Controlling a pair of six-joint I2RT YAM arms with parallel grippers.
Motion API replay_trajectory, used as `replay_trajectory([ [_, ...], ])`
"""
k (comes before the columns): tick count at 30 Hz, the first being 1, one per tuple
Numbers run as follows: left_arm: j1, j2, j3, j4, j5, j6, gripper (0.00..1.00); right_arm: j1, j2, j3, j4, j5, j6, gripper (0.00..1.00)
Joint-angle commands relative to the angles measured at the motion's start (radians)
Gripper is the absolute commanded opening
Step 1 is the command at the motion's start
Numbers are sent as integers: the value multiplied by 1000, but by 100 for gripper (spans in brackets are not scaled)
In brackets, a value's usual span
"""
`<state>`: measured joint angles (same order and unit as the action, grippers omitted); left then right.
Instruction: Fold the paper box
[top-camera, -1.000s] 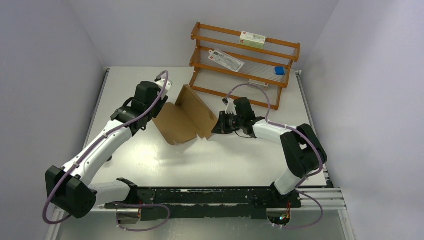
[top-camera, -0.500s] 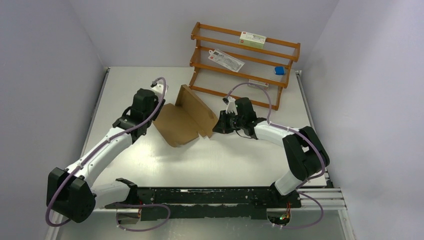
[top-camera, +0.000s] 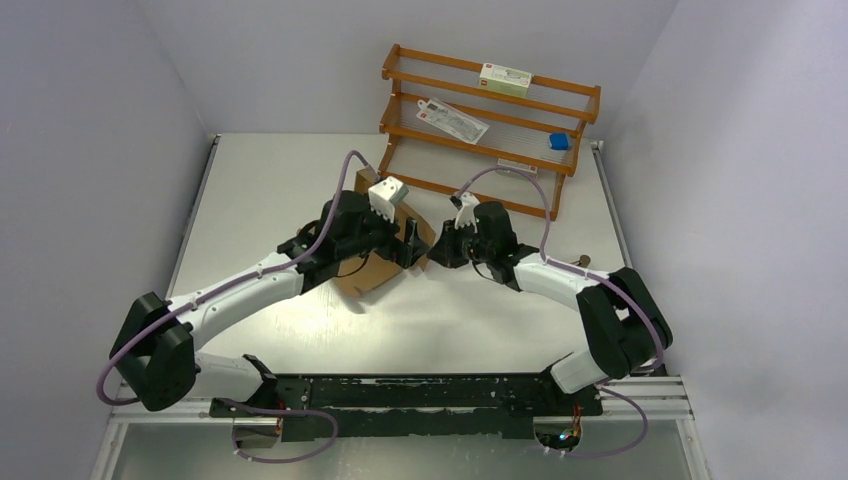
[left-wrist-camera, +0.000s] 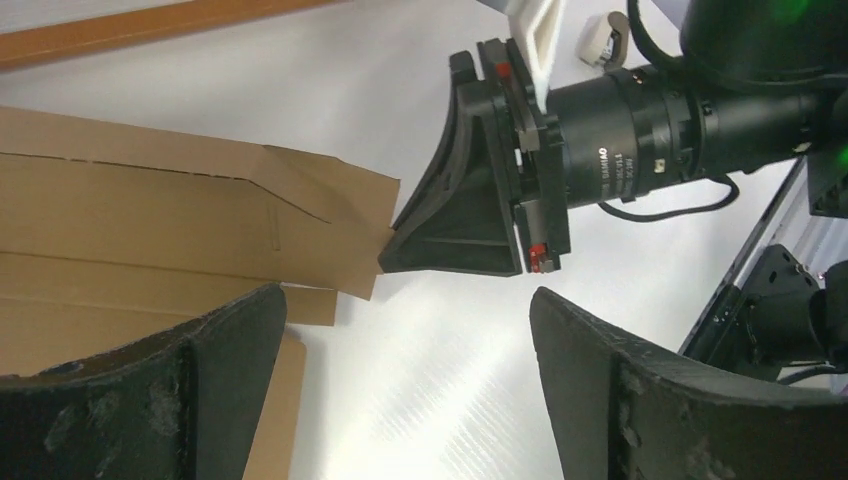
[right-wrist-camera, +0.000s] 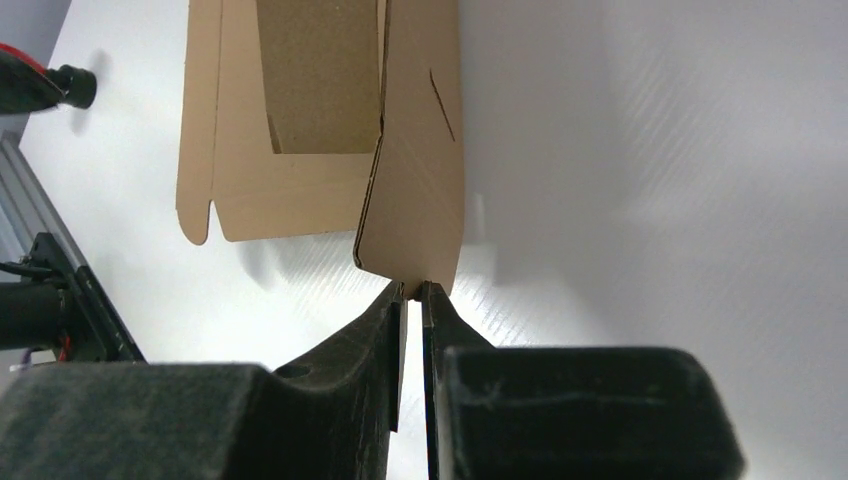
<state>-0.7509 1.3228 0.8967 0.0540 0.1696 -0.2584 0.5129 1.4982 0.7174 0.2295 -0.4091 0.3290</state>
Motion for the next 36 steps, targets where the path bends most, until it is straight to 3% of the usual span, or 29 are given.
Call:
replay_trajectory([
  [1,-20,8,63,-135,-103,50,95,6,-36,-11,30,51,-24,15],
  [6,-187,57,103,-314,-374,165,94,6,-35,-5,25,71,-19,15],
  [13,-306,185,121,-402,-661,190,91,6,-32,25,-30,46,8,14],
  [19,-314,230,92,-301,-691,242,87,-8,-3,79,-138,-21,27,12],
  [29,-312,296,77,-189,-711,432,75,-80,107,74,-106,-245,121,8],
  [36,-309,370,113,-229,-693,562,67,-94,122,76,-121,-258,109,7],
])
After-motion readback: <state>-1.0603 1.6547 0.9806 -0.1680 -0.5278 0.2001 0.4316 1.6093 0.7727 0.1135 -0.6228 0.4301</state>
